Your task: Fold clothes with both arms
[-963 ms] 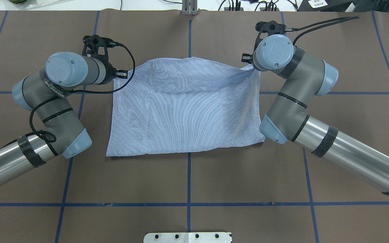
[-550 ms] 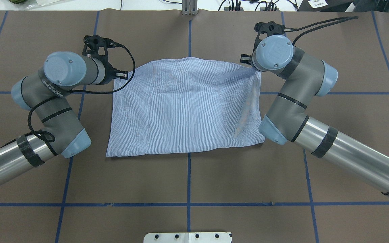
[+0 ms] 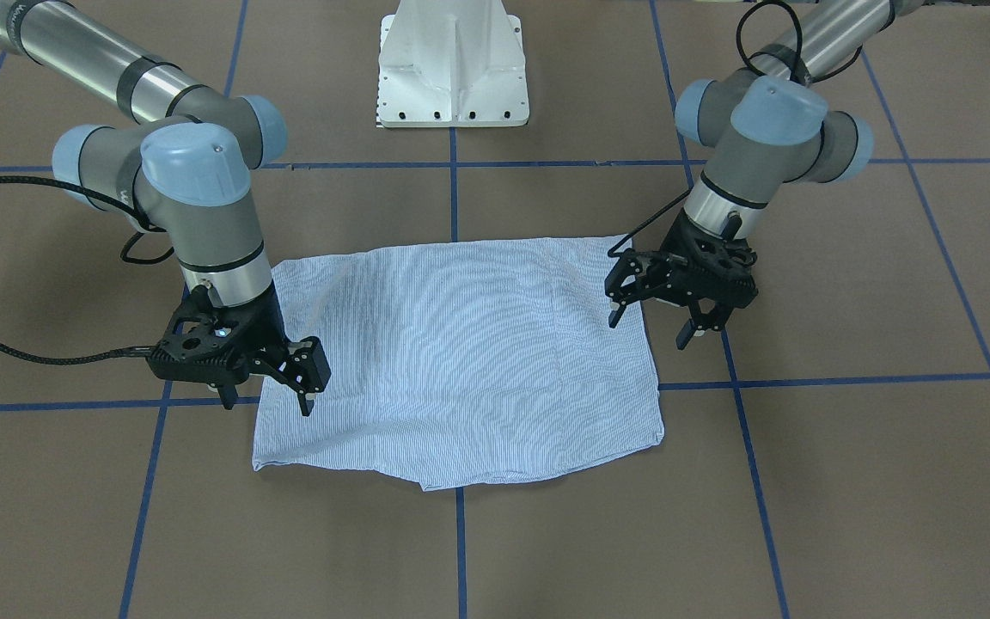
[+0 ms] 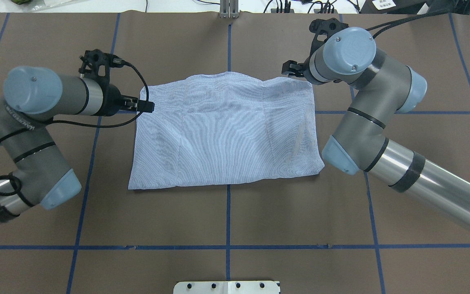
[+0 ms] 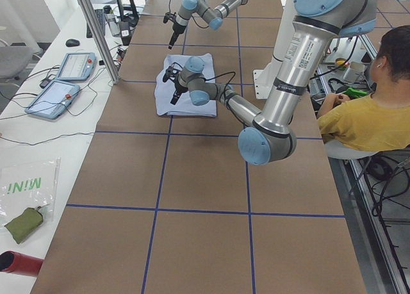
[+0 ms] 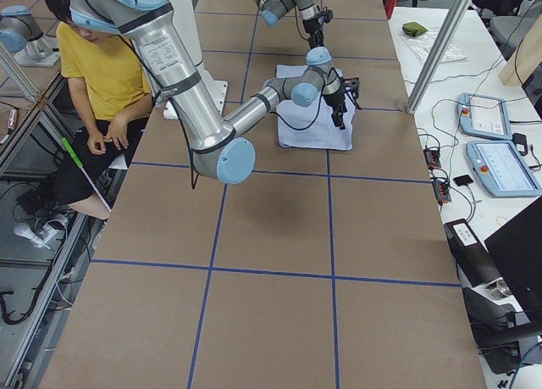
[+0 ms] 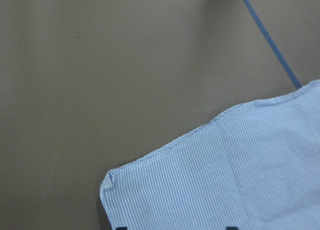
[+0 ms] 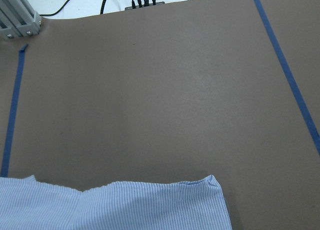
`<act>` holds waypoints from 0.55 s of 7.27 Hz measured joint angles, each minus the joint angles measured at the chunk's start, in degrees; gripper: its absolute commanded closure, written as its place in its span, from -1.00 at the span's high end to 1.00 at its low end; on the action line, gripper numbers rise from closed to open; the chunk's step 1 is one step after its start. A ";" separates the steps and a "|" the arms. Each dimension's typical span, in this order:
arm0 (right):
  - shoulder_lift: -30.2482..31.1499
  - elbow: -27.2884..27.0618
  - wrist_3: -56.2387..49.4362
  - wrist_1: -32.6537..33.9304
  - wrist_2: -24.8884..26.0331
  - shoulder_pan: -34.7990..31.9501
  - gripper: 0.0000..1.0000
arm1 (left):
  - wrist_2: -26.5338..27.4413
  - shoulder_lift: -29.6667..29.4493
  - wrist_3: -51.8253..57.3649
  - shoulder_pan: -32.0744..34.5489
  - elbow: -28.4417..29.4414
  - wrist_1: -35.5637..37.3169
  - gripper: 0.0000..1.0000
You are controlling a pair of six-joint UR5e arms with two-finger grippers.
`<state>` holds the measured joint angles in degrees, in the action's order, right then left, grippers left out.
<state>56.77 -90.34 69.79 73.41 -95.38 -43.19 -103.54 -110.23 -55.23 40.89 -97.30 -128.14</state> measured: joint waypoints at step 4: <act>2.03 -3.73 0.77 0.32 0.34 1.04 1.00 | 6.30 11.88 -11.80 -12.24 -4.60 -9.53 0.79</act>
<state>58.80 -94.07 70.56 73.73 -95.04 -42.15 -97.24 -98.34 -67.02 28.65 -101.91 -137.67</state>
